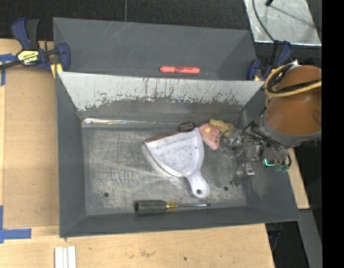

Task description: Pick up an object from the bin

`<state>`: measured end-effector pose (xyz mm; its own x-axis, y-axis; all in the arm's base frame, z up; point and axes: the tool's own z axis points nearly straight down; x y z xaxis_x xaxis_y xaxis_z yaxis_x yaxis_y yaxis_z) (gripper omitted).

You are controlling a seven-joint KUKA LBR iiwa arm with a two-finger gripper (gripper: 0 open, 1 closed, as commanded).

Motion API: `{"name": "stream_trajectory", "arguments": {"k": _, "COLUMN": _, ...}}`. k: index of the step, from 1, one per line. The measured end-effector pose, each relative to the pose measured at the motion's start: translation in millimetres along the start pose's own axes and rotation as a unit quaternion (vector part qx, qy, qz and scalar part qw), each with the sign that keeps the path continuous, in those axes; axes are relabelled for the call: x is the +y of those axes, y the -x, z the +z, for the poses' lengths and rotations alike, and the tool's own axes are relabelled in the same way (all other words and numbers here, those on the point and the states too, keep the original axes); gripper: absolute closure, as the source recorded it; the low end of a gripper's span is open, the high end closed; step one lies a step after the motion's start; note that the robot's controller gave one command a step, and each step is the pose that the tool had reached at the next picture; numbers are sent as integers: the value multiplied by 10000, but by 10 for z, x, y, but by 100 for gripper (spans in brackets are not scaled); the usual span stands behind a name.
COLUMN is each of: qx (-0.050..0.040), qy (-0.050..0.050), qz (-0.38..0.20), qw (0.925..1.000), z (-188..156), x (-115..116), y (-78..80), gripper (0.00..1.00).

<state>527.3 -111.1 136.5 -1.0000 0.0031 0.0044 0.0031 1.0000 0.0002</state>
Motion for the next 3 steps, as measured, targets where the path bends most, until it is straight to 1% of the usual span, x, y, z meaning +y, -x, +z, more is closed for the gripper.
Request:
{"name": "stream_trajectory", "arguments": {"k": 1, "qx": -39, "qy": -6, "qz": -13, "qw": 10000, "z": -40, "x": 3, "y": 21, "gripper": 0}}
{"name": "stream_trajectory", "arguments": {"k": 2, "qx": -78, "qy": -9, "qz": 927, "qw": 9957, "z": 223, "x": 112, "y": 413, "gripper": 0}}
{"name": "stream_trajectory", "arguments": {"k": 3, "qx": -23, "qy": 5, "qz": 1446, "qw": 9895, "z": 308, "x": 176, "y": 741, "gripper": 0}}
